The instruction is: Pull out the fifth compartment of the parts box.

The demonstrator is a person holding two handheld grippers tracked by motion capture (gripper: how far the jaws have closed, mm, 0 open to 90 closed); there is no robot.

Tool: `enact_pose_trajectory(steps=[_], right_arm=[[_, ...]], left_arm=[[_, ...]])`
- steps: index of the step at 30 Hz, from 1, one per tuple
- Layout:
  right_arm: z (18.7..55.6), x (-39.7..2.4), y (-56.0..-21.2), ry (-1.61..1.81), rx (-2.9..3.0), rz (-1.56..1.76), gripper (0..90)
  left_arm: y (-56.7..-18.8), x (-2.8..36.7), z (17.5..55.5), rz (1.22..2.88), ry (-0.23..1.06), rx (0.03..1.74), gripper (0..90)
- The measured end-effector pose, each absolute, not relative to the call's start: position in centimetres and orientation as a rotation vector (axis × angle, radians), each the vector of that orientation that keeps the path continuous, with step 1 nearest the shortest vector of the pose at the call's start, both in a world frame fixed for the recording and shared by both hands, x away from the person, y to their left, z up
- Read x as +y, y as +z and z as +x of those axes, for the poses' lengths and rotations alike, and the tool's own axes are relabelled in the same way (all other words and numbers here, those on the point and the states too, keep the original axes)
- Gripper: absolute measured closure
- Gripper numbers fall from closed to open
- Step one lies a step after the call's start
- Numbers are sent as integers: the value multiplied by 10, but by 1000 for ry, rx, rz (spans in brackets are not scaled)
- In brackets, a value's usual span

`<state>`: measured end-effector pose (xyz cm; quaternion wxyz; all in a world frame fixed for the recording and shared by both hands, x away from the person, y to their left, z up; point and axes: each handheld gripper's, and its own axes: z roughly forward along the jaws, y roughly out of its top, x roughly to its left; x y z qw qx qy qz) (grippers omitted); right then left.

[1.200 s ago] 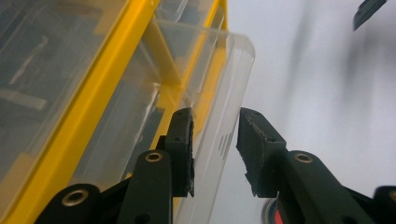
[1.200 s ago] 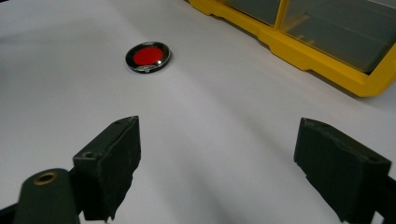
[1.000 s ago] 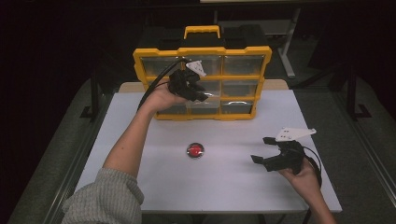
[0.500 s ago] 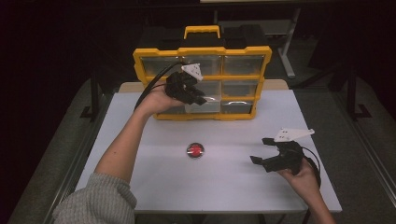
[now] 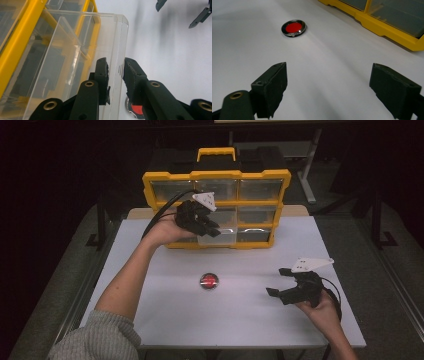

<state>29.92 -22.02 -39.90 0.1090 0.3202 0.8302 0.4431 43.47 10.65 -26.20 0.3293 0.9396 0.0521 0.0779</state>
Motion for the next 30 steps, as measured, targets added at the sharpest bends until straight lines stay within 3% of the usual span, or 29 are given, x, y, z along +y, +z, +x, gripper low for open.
enact_pose_trajectory(steps=[12,16,30], right_arm=[[301,-220,-402,1289,2449,945,138],[301,-216,-404,1272,2452,944,138],[300,-217,-408,1272,2450,969,138]], left_arm=[[-263,111,433,2413,213,177,718],[-253,119,430,2362,215,197,604],[-226,144,406,2206,202,241,393]])
